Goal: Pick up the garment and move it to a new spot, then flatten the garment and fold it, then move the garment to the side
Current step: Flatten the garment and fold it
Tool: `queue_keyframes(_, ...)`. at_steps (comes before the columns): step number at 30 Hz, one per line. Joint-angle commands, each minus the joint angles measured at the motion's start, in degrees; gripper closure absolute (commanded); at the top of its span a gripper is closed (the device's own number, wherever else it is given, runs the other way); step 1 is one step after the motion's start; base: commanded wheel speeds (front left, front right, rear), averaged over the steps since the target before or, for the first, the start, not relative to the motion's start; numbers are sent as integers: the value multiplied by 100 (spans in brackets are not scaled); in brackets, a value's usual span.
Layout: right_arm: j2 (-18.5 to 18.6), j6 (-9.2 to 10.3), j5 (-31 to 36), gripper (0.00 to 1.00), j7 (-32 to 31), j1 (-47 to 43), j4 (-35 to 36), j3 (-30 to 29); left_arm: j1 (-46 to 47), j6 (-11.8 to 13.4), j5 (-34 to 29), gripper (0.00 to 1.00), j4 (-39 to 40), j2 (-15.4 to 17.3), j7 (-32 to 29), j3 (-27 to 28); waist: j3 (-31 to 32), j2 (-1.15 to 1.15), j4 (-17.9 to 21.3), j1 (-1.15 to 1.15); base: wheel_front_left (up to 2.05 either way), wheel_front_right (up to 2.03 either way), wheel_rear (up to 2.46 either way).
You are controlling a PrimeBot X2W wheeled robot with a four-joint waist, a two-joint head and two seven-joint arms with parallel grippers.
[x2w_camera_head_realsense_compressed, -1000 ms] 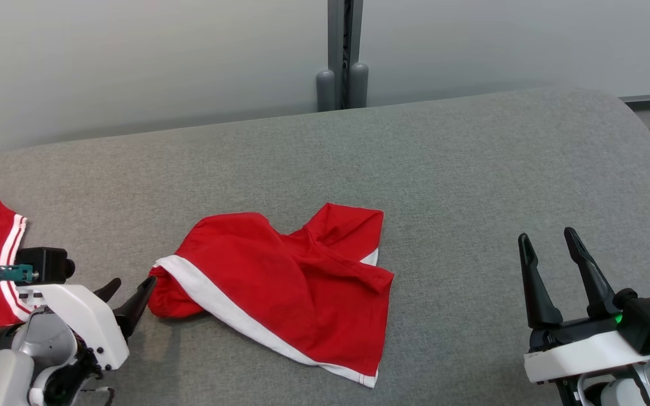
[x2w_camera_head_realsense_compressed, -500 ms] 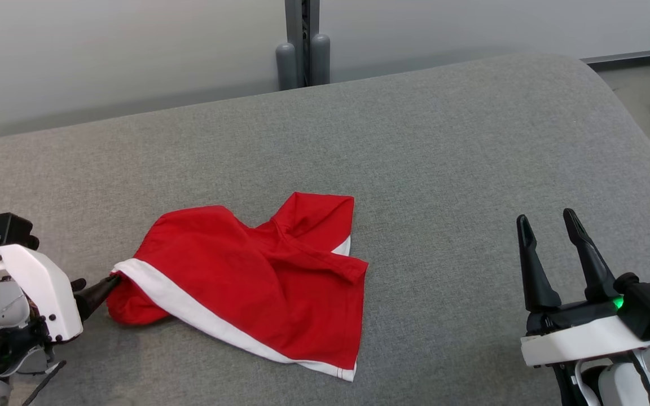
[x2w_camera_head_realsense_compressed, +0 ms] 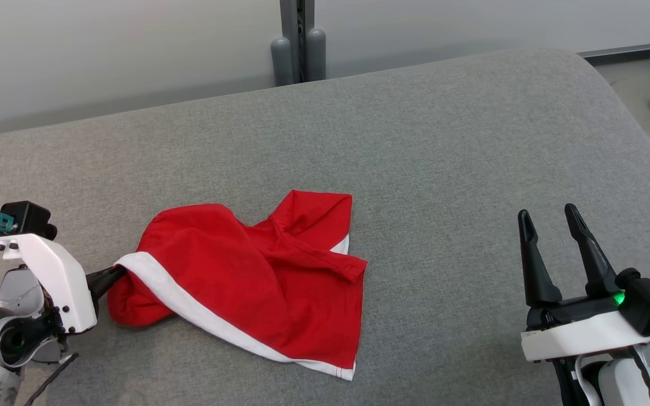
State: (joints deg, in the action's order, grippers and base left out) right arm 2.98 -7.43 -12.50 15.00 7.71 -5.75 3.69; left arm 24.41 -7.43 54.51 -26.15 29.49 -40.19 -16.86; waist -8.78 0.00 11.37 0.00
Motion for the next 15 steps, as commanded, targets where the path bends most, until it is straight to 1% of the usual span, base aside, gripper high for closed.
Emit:
queue_keyframes(1,9,-11,33,0,22,-22,12,-27,55,-7,98,100,76,63,53,-63,47,0,-51,0,0,0,0)
queue_keyframes(6,8,-11,34,0,21,-92,-20,-18,-76,-7,296,100,398,189,77,-337,157,0,-201,0,0,0,0)
queue_keyframes(9,9,-11,47,0,22,-115,-24,-20,-226,-7,446,100,725,273,62,-528,217,0,-287,0,0,0,0)
queue_keyframes(12,6,-11,43,0,22,-143,-31,-43,-490,-7,509,100,1217,512,38,-787,255,0,-381,0,0,0,0)
queue_keyframes(15,13,-11,48,0,22,-169,-55,-54,-774,-8,460,100,1598,649,-36,-1075,296,0,-442,0,0,0,0)
